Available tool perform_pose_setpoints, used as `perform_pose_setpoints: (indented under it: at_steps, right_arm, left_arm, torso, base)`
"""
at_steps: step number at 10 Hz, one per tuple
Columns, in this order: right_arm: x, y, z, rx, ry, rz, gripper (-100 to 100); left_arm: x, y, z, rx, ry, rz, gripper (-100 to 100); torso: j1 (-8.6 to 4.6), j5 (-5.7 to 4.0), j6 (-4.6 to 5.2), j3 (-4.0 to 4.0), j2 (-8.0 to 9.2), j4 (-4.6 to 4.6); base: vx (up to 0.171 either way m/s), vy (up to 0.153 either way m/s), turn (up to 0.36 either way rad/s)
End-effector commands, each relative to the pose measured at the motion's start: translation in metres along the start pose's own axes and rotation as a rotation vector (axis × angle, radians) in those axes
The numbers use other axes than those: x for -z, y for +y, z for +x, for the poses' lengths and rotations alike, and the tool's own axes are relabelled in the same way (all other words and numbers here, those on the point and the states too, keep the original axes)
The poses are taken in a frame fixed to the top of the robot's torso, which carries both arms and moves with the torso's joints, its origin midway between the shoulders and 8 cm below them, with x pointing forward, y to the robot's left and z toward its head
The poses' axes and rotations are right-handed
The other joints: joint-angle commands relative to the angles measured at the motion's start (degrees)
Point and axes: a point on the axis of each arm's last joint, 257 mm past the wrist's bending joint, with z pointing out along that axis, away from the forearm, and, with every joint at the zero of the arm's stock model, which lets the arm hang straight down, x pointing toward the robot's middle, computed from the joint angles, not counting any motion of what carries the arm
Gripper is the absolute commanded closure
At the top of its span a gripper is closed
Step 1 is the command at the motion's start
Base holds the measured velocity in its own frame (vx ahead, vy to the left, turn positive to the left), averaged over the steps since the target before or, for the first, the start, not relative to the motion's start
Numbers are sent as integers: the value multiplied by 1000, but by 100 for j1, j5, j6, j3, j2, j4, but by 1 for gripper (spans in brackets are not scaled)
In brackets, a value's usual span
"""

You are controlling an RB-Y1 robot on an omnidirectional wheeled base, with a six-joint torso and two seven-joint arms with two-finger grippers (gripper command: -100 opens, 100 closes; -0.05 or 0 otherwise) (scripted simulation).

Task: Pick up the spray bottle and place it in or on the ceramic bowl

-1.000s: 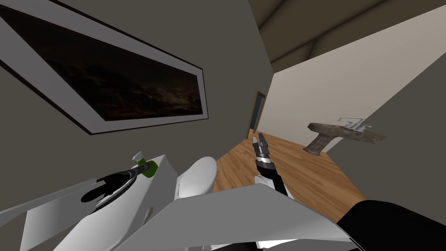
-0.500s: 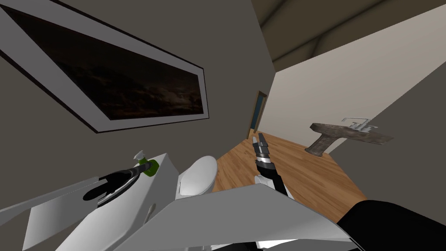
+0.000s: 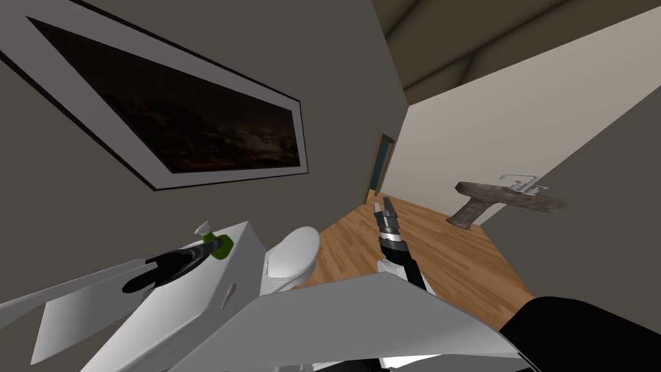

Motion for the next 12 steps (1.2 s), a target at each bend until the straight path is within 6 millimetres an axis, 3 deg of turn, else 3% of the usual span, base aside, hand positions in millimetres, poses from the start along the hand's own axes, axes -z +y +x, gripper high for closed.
perform_pose_setpoints:
  at_steps: [1, 5, 8, 12]
  right_arm:
    - [0, 0, 0, 0, 0, 0, 0]
    - [0, 0, 0, 0, 0, 0, 0]
    - [0, 0, 0, 0, 0, 0, 0]
    - [0, 0, 0, 1, 0, 0, 0]
  left_arm:
    - [-2, 6, -5, -22, -4, -11, 100]
    - [-7, 16, -28, -82, -37, -28, 100]
    - [-11, 11, -59, -105, -111, -8, 100]
    - [-11, 8, -92, -60, -202, 14, 100]
  torso:
    - [0, 0, 0, 0, 0, 0]
    - [-4, -10, -3, 8, 13, 3]
    - [17, -12, -1, 1, -4, 4]
    - [74, 2, 13, -54, -102, -15]
  base:
    - [-195, -106, 32]
    - [-199, -90, 37]
    - [-161, -20, 36]
    - [31, 96, 13]
